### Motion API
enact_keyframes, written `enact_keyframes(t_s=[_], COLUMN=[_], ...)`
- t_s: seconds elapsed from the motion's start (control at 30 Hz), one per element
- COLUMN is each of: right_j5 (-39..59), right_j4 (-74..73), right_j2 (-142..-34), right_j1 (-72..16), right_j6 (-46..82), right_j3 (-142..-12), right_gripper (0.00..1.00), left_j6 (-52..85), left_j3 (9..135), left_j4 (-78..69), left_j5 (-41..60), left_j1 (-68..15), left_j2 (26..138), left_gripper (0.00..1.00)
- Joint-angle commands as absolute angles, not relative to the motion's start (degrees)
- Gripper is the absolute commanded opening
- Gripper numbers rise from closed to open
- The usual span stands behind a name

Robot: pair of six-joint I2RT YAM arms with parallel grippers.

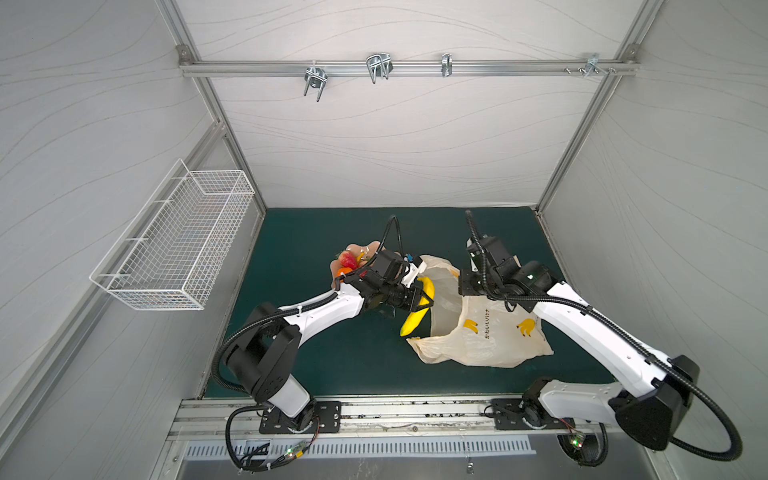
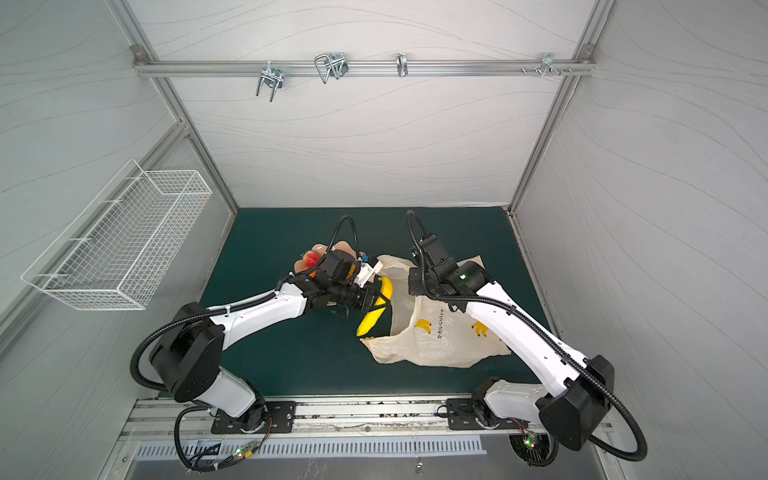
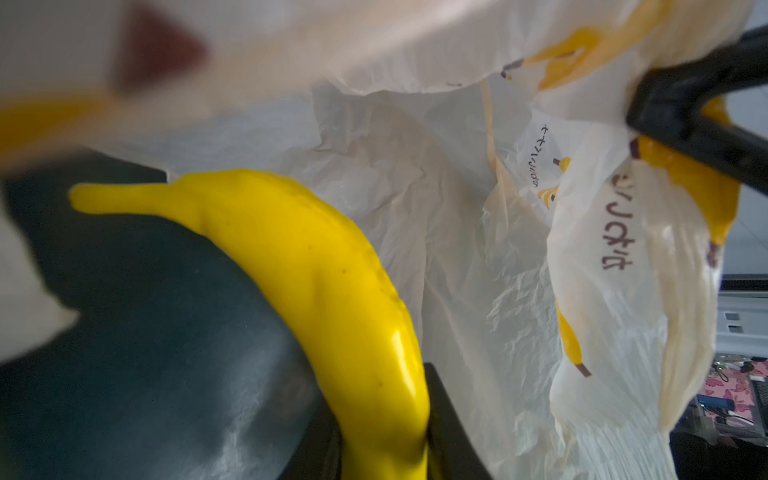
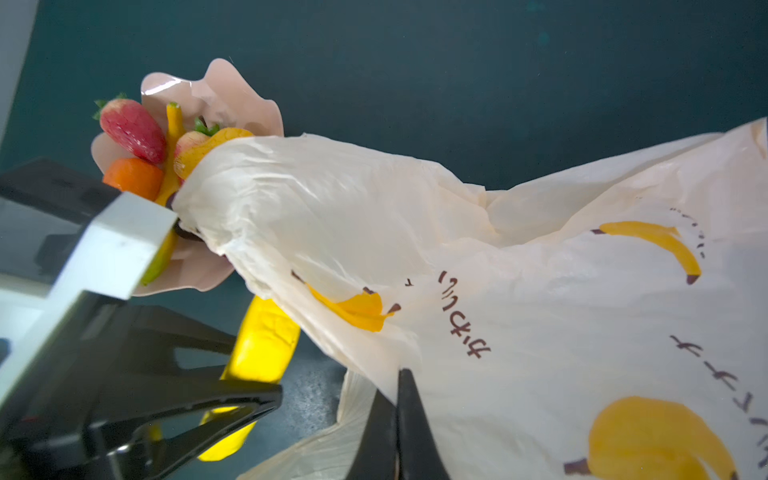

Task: Place the fruits into the plastic bag

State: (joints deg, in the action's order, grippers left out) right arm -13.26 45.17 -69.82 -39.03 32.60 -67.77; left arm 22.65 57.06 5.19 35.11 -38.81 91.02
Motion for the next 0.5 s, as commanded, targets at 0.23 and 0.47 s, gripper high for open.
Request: enact_keyframes(t_s=[0.23,0.47], right_j5=[0.7,5.5], right_j4=[34.6,29.0], right_j2=[-63.5,-62.7], right_j1=[-31.7,-30.5], right_j6=[46.5,52.7], right_j3=[-60.5,-59.2], right_gripper=[0.0,0.0], left_j6=[33.2,36.0], left_j3=[63.2,63.7], left_j4=[-8.2,-7.9], left_j5=[39.7,39.5], left_j1=[-40.5,-40.0], left_j2=[98.1,97.3], left_gripper=[0.16,0.16])
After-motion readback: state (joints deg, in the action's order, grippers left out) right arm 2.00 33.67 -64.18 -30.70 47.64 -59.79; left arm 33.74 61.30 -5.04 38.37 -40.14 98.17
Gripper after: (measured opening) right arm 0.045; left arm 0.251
